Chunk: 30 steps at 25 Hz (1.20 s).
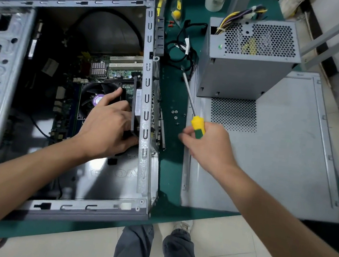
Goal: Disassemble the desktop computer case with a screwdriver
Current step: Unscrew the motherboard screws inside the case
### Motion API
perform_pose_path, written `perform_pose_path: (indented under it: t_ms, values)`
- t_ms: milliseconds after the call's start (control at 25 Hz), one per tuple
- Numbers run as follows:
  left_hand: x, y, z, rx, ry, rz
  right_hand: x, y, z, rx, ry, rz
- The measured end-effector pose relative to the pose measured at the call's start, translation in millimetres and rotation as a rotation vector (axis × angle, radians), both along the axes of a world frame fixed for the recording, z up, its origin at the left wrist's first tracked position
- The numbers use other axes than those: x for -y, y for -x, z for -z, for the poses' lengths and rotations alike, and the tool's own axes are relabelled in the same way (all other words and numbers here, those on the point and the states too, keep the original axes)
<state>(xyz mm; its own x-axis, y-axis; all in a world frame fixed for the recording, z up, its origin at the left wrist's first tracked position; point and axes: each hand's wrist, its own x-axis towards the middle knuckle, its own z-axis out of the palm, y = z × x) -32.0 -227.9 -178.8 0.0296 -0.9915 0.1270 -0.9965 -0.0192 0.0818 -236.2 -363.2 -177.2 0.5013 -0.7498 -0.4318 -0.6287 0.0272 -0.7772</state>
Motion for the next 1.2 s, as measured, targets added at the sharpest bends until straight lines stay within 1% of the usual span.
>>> perform_pose_path:
  t_ms: [120,200,280,400,480,680,880,1040,1200]
  values:
    - [-0.6,-1.6,0.3,0.008,0.005,0.002,10.3,-25.6,7.0,-0.095,0.099,-0.029]
    - [-0.9,-2.4,1.6,0.005,0.002,-0.004,9.1,-26.4,10.3,-0.122,0.135,-0.006]
    - [-0.8,-3.0,3.1,0.003,0.005,-0.005,3.4,-18.8,11.9,-0.105,0.090,-0.006]
    - [-0.9,-3.7,4.7,0.003,0.005,-0.005,-18.8,-6.9,12.1,-0.097,-0.077,-0.051]
    - [-0.6,-3.1,5.1,0.004,0.006,-0.003,-33.0,-7.7,15.5,-0.117,-0.094,-0.048]
    - [-0.8,-3.8,4.4,0.004,-0.001,-0.006,-48.0,-15.3,30.7,-0.195,0.088,-0.071]
    - [-1.4,-2.5,2.8,-0.009,0.006,-0.011,-53.4,-15.4,35.6,-0.179,0.193,-0.086]
    - [-0.6,-1.6,2.1,-0.017,0.016,-0.013,-54.9,-19.5,34.3,-0.146,0.171,-0.078]
    - [-0.9,-1.8,2.4,-0.007,0.008,-0.016,-53.4,-20.3,31.9,-0.178,0.119,-0.098]
